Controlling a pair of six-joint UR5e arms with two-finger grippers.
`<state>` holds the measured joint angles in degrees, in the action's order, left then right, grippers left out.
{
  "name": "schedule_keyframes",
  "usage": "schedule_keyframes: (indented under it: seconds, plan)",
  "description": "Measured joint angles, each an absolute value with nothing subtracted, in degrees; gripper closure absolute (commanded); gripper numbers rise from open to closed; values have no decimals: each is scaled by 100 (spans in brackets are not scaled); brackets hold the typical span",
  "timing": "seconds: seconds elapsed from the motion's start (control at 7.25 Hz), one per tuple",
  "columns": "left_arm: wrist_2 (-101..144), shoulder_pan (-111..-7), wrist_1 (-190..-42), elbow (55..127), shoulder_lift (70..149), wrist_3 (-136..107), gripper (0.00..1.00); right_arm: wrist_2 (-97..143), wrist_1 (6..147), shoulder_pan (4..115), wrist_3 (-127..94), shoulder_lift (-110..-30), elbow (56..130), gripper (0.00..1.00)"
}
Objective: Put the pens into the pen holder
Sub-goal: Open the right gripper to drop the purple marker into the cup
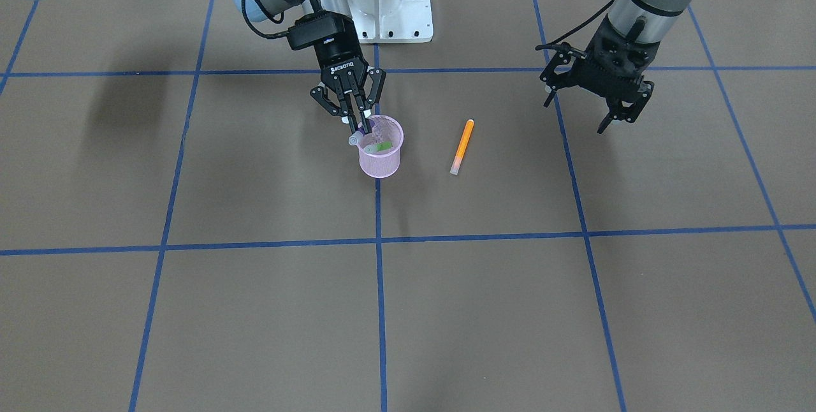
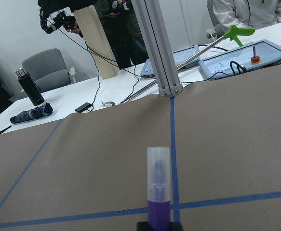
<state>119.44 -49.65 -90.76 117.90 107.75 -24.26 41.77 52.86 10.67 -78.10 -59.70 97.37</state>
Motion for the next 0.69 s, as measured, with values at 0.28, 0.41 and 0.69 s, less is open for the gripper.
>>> schedule_keyframes:
  seconds: [0.28, 0.41, 0.69]
  plan:
    - [11940, -4958, -9079, 11784, 10781, -2426, 0, 4146, 5263, 1054, -7899, -5938, 9721, 1]
    - [11942, -4958, -9079, 11781, 10783, -2426, 0, 4144, 5253, 1060, -7924, -5924, 9741, 0]
    - [11936, -4948, -9081, 11743, 10803, -2560, 0, 4368, 5297, 1230, -7930, -5775, 9803, 0]
